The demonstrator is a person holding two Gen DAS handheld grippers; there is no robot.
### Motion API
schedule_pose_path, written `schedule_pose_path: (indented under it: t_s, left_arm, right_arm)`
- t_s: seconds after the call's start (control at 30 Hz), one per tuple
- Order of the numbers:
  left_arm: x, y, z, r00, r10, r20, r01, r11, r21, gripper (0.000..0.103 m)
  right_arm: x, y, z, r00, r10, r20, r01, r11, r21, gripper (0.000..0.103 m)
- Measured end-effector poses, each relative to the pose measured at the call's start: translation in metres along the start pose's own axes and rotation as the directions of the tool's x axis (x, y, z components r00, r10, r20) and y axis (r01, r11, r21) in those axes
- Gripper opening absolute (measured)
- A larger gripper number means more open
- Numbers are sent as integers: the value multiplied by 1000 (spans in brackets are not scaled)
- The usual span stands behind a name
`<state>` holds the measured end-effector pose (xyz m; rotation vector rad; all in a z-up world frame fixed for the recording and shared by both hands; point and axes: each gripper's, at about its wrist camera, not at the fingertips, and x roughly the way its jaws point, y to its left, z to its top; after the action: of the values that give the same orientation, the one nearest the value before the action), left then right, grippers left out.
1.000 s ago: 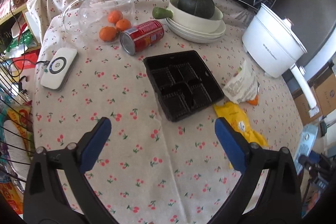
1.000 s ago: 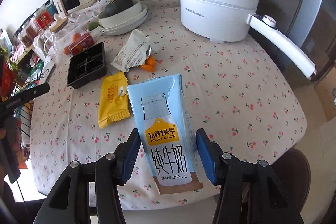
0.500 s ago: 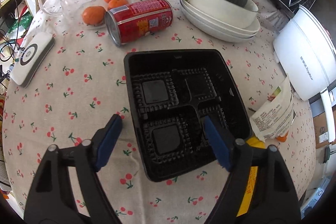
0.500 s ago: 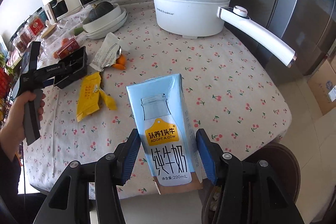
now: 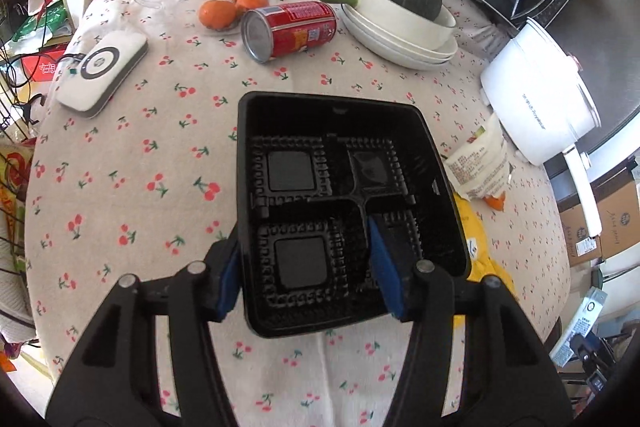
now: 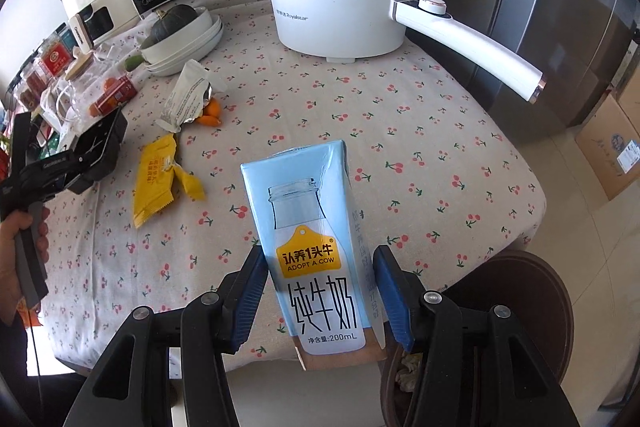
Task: Collect trash
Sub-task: 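Carry the black tray and the milk carton over the brown bin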
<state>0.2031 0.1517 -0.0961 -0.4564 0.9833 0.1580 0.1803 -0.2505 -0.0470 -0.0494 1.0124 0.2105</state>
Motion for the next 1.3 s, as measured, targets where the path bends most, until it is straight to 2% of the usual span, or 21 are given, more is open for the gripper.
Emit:
schedule_pose_path:
  t_s: [0.2, 0.33, 0.5, 0.67, 0.8, 0.97, 1.17, 1.3]
  left_arm:
    - [-39, 4, -32, 998, -57, 5, 56, 998, 16, 58]
    - [-54, -7, -54, 995, -97, -3, 97, 994, 48, 58]
    - [-68, -30, -80, 989, -145, -18, 146, 982, 118, 58]
    - [-73, -59, -99, 981, -190, -41, 194, 962, 192, 58]
    - [-67, -90, -114, 975, -209, -69, 220, 944, 246, 58]
    - [-53, -144, -137, 963, -239, -128, 268, 906, 328, 58]
    - [-34, -218, -175, 945, -259, -199, 323, 837, 441, 58]
    - [-21, -263, -199, 928, -281, -244, 368, 794, 484, 58]
  right_arm:
    - [-23, -1, -21, 999, -2, 37, 2, 1000, 11, 56]
    - [-34, -12, -39, 999, -6, 46, 4, 999, 47, 56]
    - [-50, -35, -61, 998, -30, 55, 26, 997, 76, 56]
    - [-63, -67, -80, 993, -97, 69, 90, 991, 97, 56]
    - [-65, -99, -98, 994, -100, 51, 91, 984, 152, 56]
    - [-68, -142, -124, 992, -119, 32, 109, 969, 222, 56]
    - [-72, -195, -151, 992, -126, 5, 118, 937, 329, 56]
    - [-72, -215, -158, 994, -113, -1, 105, 921, 376, 56]
